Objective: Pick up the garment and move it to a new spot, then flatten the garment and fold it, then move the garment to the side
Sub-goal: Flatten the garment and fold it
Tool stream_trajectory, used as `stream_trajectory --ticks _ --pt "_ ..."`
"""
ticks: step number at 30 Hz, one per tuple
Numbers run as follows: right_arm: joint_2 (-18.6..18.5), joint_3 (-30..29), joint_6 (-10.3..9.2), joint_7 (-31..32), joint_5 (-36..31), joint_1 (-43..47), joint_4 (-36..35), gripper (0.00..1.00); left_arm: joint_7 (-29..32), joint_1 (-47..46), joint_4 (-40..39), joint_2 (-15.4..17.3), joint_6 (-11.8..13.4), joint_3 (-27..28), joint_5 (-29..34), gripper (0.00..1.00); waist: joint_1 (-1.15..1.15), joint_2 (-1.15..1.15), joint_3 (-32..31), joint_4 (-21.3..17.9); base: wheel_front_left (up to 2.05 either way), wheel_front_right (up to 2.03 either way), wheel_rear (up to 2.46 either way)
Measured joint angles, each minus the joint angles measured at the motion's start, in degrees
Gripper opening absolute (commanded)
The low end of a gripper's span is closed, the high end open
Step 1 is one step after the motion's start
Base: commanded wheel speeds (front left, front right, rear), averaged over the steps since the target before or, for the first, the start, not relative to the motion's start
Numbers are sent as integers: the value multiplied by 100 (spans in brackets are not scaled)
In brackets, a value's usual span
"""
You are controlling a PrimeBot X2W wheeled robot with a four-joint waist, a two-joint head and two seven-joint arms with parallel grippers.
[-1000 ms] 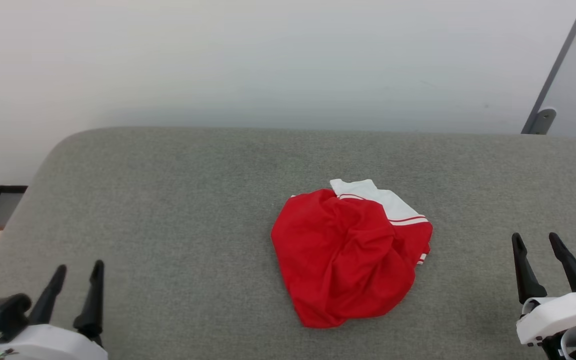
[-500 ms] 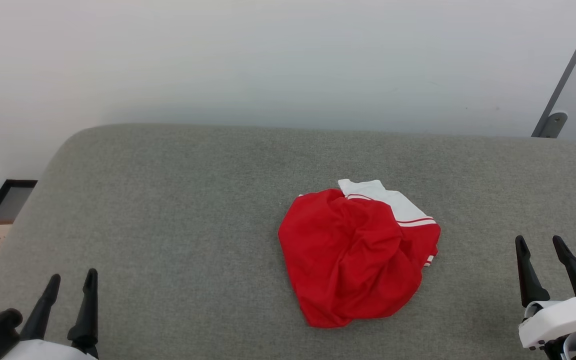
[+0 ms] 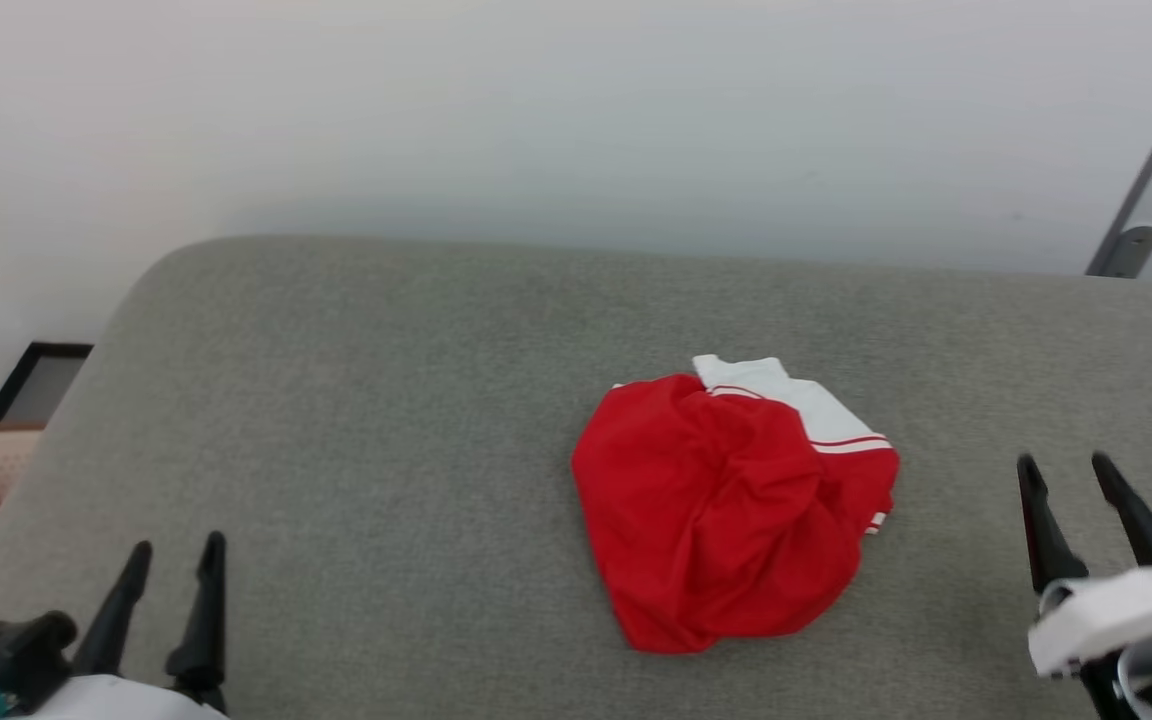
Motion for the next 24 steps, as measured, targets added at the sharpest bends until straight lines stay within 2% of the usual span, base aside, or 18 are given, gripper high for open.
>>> stream_trajectory --ticks 10,17,24 --pt "-272 301 0 569 86 -993 96 100 18 -298 -316 -324 -10 -291 114 100 0 0 339 409 0 0 0" --pt "-587 608 0 1101 160 -1759 606 100 10 -649 -257 -589 -158 -391 235 100 0 0 759 804 0 0 0" --pt "-913 1049 0 1935 309 -2399 1269 100 8 -949 -119 -890 -333 -402 403 100 0 0 1201 1162 0 0 0"
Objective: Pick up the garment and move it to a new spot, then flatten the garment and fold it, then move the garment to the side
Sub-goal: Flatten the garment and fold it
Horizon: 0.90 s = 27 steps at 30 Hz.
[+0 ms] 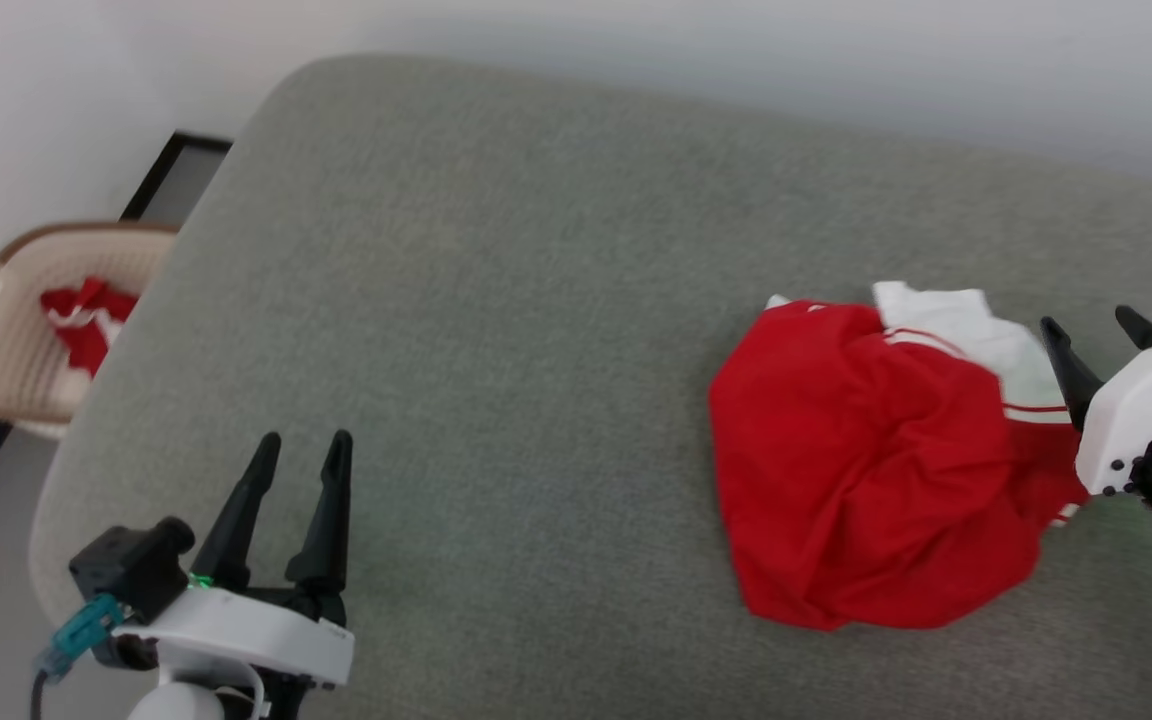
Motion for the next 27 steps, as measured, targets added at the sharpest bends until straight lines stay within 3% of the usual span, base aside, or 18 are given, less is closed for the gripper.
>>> stream_trajectory --ticks 12,14,22,27 --pt "-422 879 1 1747 880 -772 776 100 -13 -270 314 -426 -301 157 266 100 0 0 575 434 0 0 0" --pt "-475 955 2 1869 894 -880 844 0 -13 -287 364 -459 -338 193 301 100 0 0 622 471 0 0 0" --pt "-480 1078 3 1735 1032 -1074 984 0 -13 -350 528 -530 -431 349 404 100 0 0 597 391 0 0 0" --pt "-635 786 1 1523 1125 -1074 1083 0 -13 -336 539 -505 -472 469 476 100 0 0 501 226 0 0 0"
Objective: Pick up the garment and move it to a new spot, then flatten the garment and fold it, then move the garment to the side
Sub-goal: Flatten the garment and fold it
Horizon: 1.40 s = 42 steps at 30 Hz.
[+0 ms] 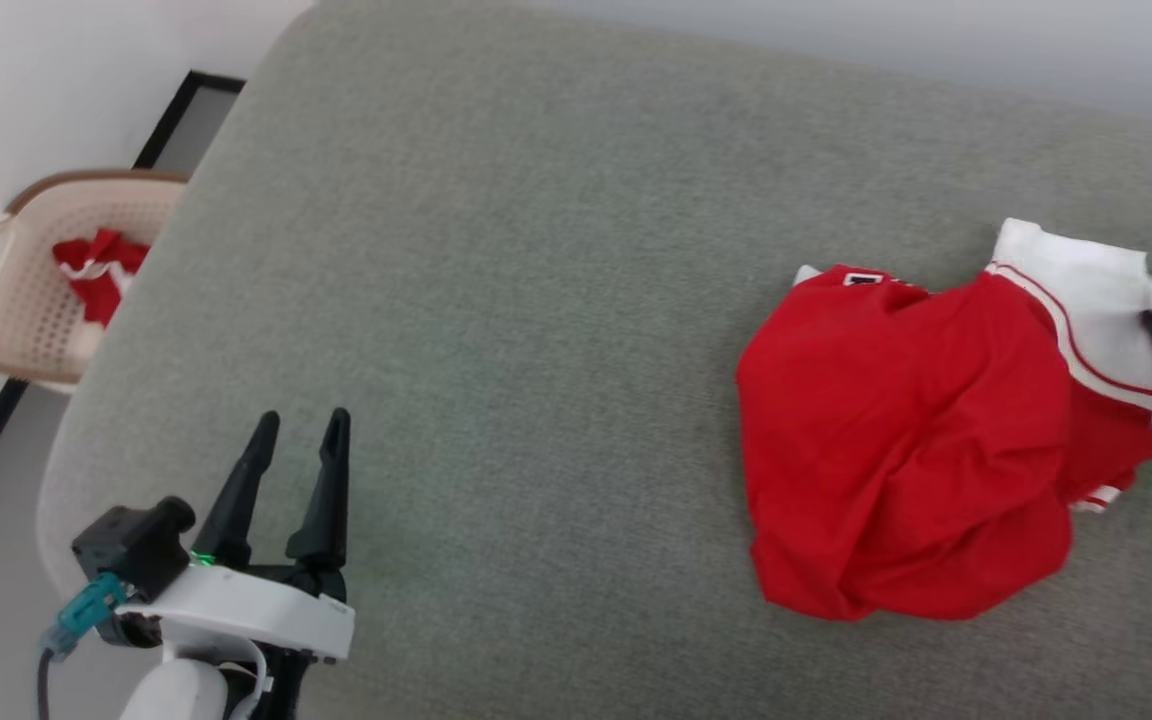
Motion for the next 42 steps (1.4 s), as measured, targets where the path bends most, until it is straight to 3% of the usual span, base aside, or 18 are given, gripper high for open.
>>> stream_trajectory --ticks 8,18,24,30,32,33,42 --pt "-316 -598 0 -120 97 528 -108 0 0 127 -14 109 -25 78 45 100 0 0 -208 -366 0 0 0" --pt "-601 -1541 0 398 101 1627 -368 0 0 309 -36 256 -33 101 66 100 0 0 -517 -832 0 0 0" --pt "-334 -2062 0 659 0 2247 -565 0 49 312 -68 285 -33 49 65 100 0 0 -629 -1000 0 0 0" --pt "20 -2362 -2 708 -316 2308 -552 2 94 233 -43 303 -33 -4 63 100 0 0 -594 -1029 0 0 0" --pt "118 -2459 -2 693 -474 2231 -454 42 102 205 -31 313 -34 -21 56 100 0 0 -589 -1038 0 0 0" --pt "165 -2493 -3 692 -531 2182 -401 100 110 196 -22 321 -34 -29 54 100 0 0 -589 -1043 0 0 0" --pt "423 -2426 -2 675 -811 1792 -581 100 489 20 -146 543 -49 -152 1 100 0 0 -665 -1180 0 0 0"
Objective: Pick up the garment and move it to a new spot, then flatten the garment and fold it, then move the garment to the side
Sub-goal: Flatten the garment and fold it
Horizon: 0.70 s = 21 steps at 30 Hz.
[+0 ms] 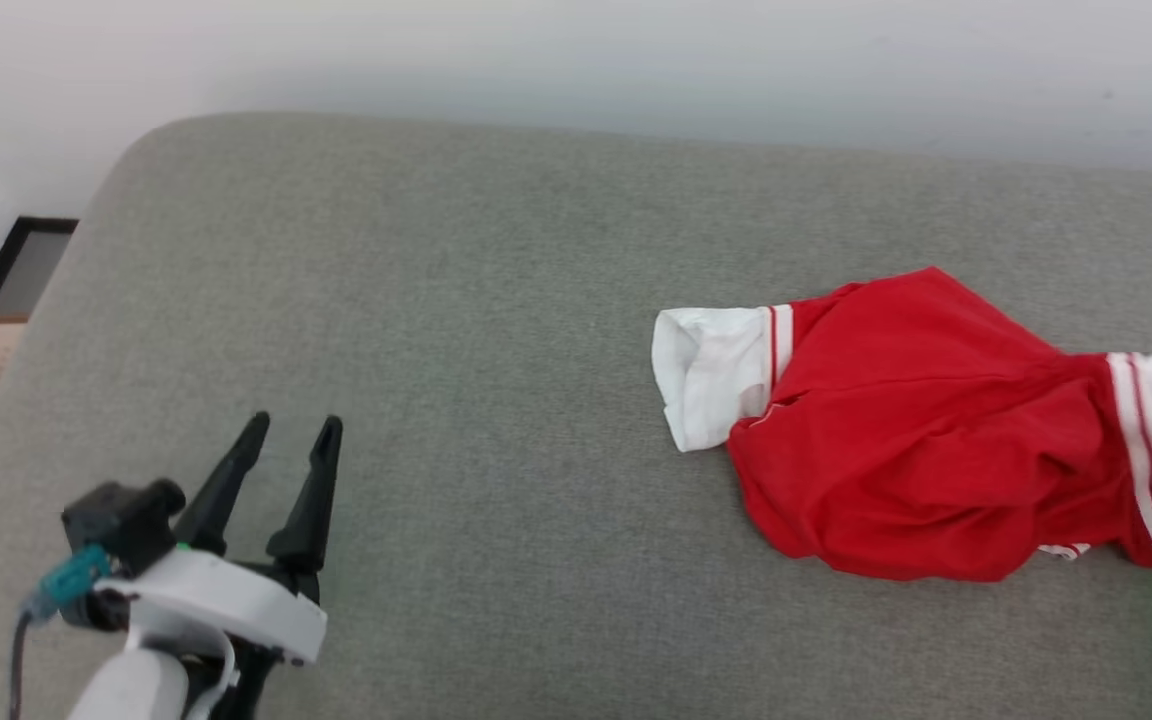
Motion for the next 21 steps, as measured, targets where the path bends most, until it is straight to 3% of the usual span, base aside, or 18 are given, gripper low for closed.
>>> stream_trajectory --ticks 10,21 --pt "260 -100 1 -564 21 280 -1228 100 1216 -634 -602 512 -8 -347 -192 100 0 0 -86 -419 0 0 0" --pt "838 33 1 -2268 -547 706 -2633 100 2767 -1900 -654 906 -26 -1131 -694 100 0 0 -92 -1085 0 0 0"
